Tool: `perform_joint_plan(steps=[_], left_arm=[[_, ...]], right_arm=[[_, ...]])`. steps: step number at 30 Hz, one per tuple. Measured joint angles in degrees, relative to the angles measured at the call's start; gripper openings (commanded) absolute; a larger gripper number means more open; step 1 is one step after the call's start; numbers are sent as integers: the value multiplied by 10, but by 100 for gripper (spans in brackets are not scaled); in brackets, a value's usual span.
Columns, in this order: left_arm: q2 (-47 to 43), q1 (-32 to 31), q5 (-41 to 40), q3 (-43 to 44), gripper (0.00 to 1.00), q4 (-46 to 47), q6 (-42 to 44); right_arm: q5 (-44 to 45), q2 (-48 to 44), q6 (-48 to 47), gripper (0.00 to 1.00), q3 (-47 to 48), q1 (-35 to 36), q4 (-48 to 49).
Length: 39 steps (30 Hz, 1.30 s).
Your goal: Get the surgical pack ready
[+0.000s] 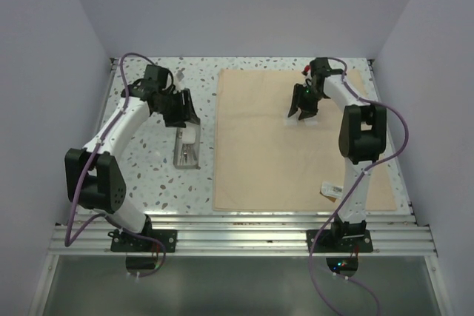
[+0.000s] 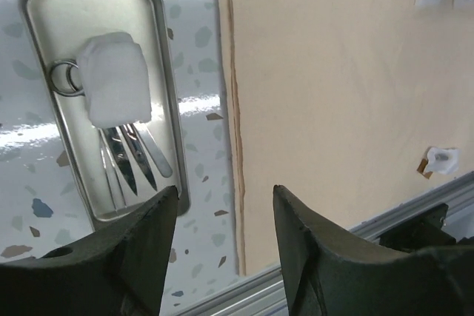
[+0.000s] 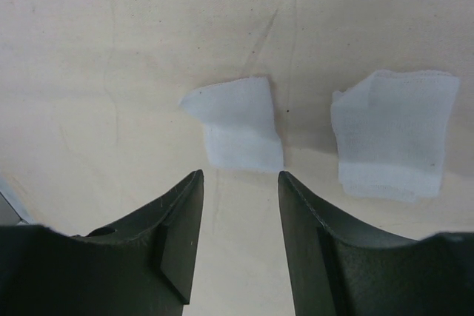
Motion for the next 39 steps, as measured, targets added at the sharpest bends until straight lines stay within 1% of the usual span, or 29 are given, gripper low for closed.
perform_joint_plan(steps=[4,11,17,18,22,23,26,27,28,29,30,31,34,39], left_arm=[[-9,-15,17,-26,58,9,-14],[-9,-36,26,-31,57,20,-29],[-9,-46,27,-31,57,22,-36],[-9,-47,27,-31,57,22,-36],[-9,-52,28,-31,57,23,-40],[-9,-53,28,-31,57,23,-41],[-9,-54,28,-31,57,26,-41],[-9,-54,28,-31,57,26,-41],[-9,-54,28,-31,57,26,-41],[-9,-54,28,-31,57,26,-41],[-9,-54,28,-31,57,26,-41],[-9,-55,28,-31,57,26,-41],[-9,-56,28,-31,57,28,-41],[-7,-56,34,-31,57,33,-40]], right_arm=[[-9,11,-9,48,0,-8,10],[-33,44,-24,46,11,-19,28],[-56,57,-27,42,21,-21,37],[-60,59,-28,38,22,-21,38],[-79,64,-29,32,23,-22,45],[-82,64,-29,27,22,-23,47],[-89,64,-29,22,21,-23,52],[-91,64,-28,15,20,-23,54],[-91,64,-28,12,20,-23,54],[-92,64,-26,5,20,-23,54],[-92,63,-24,2,20,-23,54],[-92,63,-22,0,20,-23,54],[-91,63,-21,0,23,-23,45],[-79,63,-26,0,66,-23,3]])
